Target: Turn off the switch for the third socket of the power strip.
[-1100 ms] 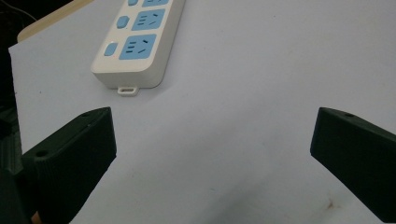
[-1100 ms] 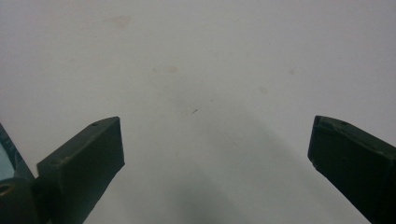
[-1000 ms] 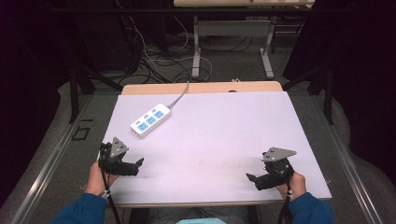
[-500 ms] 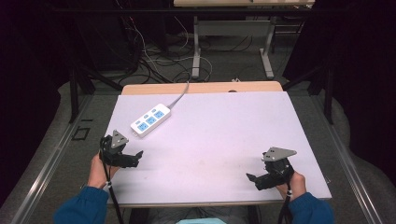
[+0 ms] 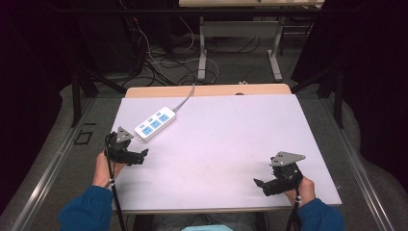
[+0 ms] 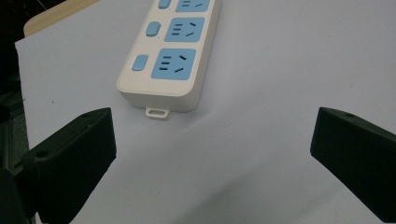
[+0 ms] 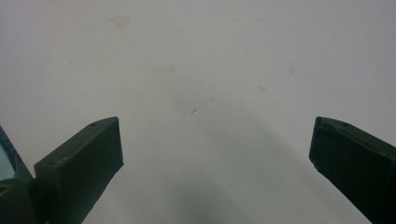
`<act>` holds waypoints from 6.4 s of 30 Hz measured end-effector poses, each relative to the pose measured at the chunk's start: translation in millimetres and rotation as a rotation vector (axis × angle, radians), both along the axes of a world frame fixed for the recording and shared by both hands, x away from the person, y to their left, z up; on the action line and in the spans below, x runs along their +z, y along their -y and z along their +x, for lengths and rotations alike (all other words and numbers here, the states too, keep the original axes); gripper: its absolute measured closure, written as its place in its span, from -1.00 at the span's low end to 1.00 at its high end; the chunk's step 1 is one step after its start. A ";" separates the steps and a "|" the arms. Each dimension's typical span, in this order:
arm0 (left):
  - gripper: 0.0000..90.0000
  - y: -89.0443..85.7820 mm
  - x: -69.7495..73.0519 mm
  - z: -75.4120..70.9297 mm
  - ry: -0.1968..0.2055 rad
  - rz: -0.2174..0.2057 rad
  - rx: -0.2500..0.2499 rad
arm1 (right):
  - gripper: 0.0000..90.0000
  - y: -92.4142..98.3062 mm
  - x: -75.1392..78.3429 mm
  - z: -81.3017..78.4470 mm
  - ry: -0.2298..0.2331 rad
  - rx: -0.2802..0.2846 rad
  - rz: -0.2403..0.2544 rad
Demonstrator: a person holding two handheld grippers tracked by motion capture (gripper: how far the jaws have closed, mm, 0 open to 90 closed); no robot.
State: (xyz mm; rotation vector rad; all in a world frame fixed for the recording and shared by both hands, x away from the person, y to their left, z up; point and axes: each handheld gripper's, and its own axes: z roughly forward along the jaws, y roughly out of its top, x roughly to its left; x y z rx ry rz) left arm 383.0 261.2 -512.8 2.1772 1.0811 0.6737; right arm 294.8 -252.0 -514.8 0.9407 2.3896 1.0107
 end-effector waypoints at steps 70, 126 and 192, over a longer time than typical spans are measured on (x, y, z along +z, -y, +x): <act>0.35 -17.8 -0.8 102.0 -0.047 -0.110 0.161 | -0.94 0.2 -0.5 1.5 0.000 0.007 -0.006; 1.00 -13.5 -22.9 107.0 -0.059 -0.102 0.088 | -0.94 -0.4 -0.9 1.5 -0.014 0.000 -0.011; 1.00 -16.6 -25.8 105.8 -0.056 -0.146 0.090 | -0.93 -0.5 -1.0 1.4 -0.016 -0.001 -0.011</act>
